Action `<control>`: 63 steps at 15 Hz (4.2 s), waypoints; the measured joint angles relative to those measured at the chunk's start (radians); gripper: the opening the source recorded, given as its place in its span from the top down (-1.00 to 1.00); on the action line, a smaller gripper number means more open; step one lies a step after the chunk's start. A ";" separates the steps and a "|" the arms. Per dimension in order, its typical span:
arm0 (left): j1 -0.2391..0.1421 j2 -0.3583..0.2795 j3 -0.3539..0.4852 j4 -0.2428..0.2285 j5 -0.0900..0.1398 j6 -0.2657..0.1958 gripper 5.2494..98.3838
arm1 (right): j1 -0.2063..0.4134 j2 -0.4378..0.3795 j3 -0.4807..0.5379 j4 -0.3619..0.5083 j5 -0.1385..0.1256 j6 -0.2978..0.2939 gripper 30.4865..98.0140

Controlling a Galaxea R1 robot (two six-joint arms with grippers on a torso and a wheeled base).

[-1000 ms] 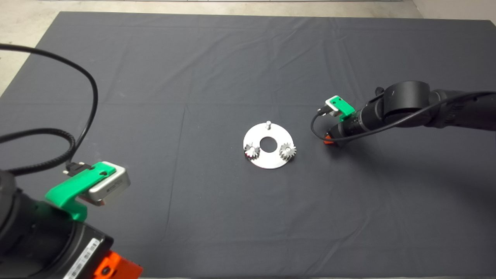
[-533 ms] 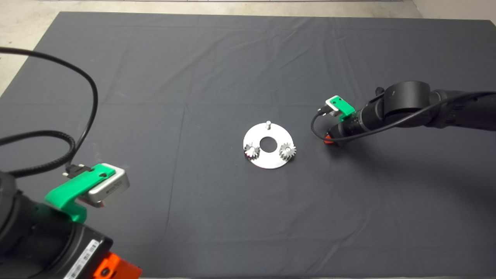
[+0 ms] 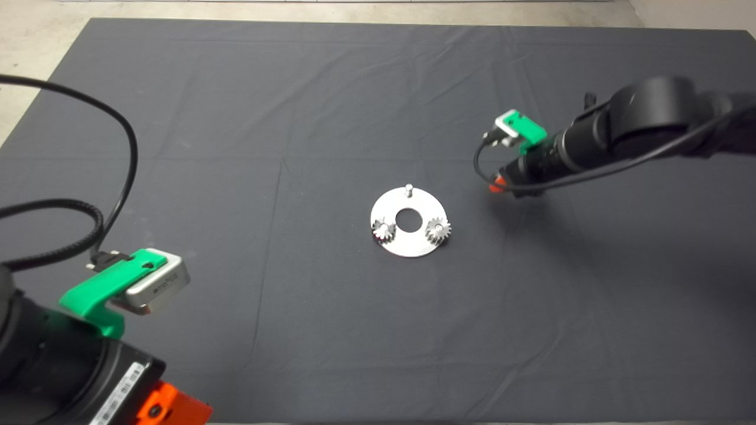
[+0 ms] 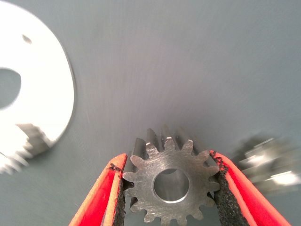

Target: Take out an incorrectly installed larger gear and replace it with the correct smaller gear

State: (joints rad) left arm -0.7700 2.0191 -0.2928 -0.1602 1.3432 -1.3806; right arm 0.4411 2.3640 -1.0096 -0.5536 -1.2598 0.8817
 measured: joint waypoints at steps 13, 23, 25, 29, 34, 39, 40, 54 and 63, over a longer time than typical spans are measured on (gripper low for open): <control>0.009 0.000 0.000 0.000 0.000 0.000 -0.88 | 0.067 0.489 -0.304 0.083 -0.119 0.066 0.68; 0.057 0.007 0.000 0.000 -0.001 0.001 -0.88 | -0.080 0.477 -0.302 0.083 -0.124 0.063 0.68; 0.058 0.006 0.000 0.000 -0.001 0.002 -0.88 | -0.090 0.473 -0.304 0.082 -0.124 0.062 0.68; 0.058 0.006 0.000 0.000 -0.001 0.002 -0.88 | -0.087 0.473 -0.307 0.075 -0.119 0.062 0.68; 0.058 0.006 0.000 0.000 -0.001 0.002 -0.88 | -0.082 0.468 -0.312 0.055 -0.114 0.062 0.68; 0.058 0.006 0.000 0.000 -0.001 0.001 -0.88 | -0.084 0.470 -0.353 0.018 -0.113 0.062 0.68; 0.058 0.006 0.000 0.000 -0.001 0.001 -0.88 | -0.084 0.470 -0.354 0.010 -0.113 0.062 0.68; 0.058 0.006 0.000 0.000 -0.001 0.001 -0.88 | -0.097 0.478 -0.361 0.000 -0.102 0.062 0.68; 0.059 0.006 0.000 0.000 -0.001 0.002 -0.88 | -0.098 0.479 -0.361 -0.011 -0.102 0.062 0.68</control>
State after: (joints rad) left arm -0.7115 2.0253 -0.2928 -0.1600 1.3421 -1.3791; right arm 0.3434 2.8426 -1.3711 -0.5643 -1.3615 0.9438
